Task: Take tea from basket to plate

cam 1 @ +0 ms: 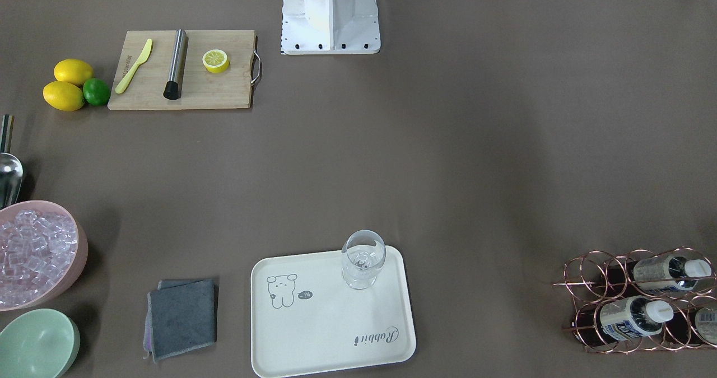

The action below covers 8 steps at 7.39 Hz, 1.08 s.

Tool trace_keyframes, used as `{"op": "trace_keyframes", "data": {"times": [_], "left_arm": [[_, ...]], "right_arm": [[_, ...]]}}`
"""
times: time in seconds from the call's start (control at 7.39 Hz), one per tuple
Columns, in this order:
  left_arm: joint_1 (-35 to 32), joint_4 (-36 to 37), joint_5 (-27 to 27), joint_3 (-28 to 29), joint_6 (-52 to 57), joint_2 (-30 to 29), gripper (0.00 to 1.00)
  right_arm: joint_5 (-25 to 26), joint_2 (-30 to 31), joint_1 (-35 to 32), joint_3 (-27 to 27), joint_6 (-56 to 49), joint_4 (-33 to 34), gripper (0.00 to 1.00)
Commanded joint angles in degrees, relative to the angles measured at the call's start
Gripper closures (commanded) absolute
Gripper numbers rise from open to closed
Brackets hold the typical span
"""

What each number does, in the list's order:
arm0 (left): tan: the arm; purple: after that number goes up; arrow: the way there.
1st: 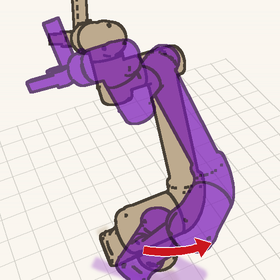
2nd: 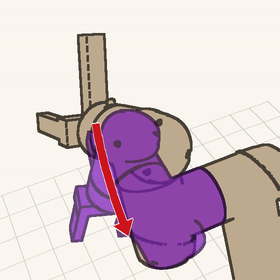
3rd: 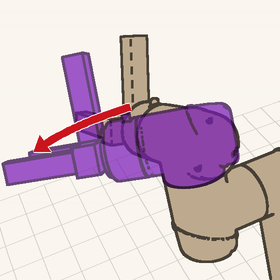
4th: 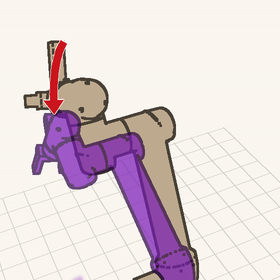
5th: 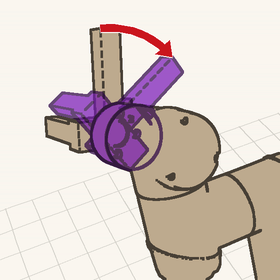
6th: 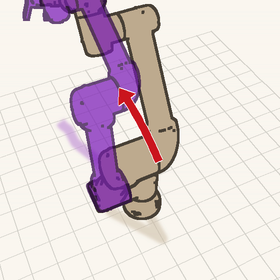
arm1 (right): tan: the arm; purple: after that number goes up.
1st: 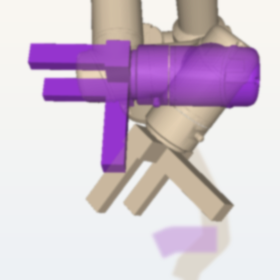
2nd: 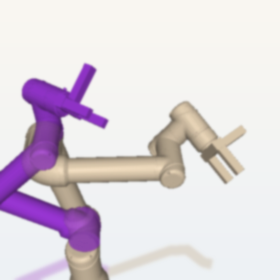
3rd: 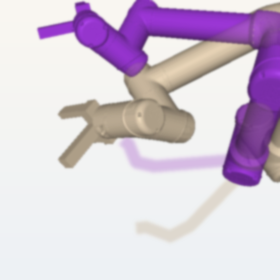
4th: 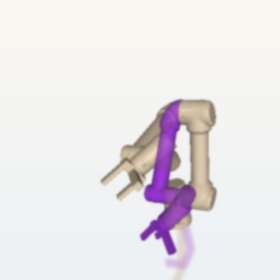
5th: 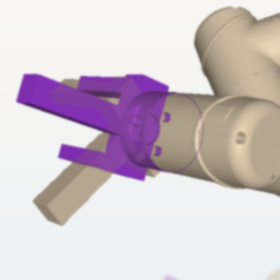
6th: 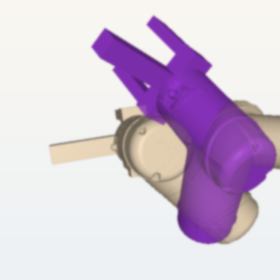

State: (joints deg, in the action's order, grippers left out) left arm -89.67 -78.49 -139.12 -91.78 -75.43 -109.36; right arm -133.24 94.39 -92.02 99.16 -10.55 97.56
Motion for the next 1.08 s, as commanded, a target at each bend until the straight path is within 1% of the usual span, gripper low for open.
{"op": "trace_keyframes", "data": {"times": [0.0, 0.14, 0.27, 0.41, 0.54, 0.68, 0.95], "left_arm": [[1.51, 3.78, 0.34, 10.36, -3.76, -11.54, 0.03], [1.69, 4.05, 0.51, 11.96, -4.37, -14.19, 0.03], [2.99, 5.53, 1.91, 14.59, -9.77, -17.96, 0.03], [5.1, 5.63, 4.71, 17.92, -13.39, -21.3, 0.03], [5.46, 5.46, 4.65, 20.04, -14.82, -22.55, 0.03], [5.47, 4.67, 4.73, 23.98, -14.83, -24.65, 0.03], [5.47, 2.3, 4.82, 28.48, -15.09, -27.12, 0.03]], "right_arm": [[0.0, 0.09, 0.0, -0.02, 0.0, 0.0, 0.01], [0.0, 0.09, 0.0, -0.02, 0.0, 0.0, 0.01], [0.0, 0.18, 0.0, -0.02, 0.0, 0.0, 0.01], [0.0, 0.18, 0.0, -0.02, 0.0, 0.0, 0.01], [0.0, 0.18, 0.0, -0.02, 0.0, 0.0, 0.01], [0.0, 0.18, 0.0, -0.02, 0.0, 0.0, 0.01], [-0.09, 0.18, 0.0, 0.06, 0.0, 0.0, 0.01]]}}
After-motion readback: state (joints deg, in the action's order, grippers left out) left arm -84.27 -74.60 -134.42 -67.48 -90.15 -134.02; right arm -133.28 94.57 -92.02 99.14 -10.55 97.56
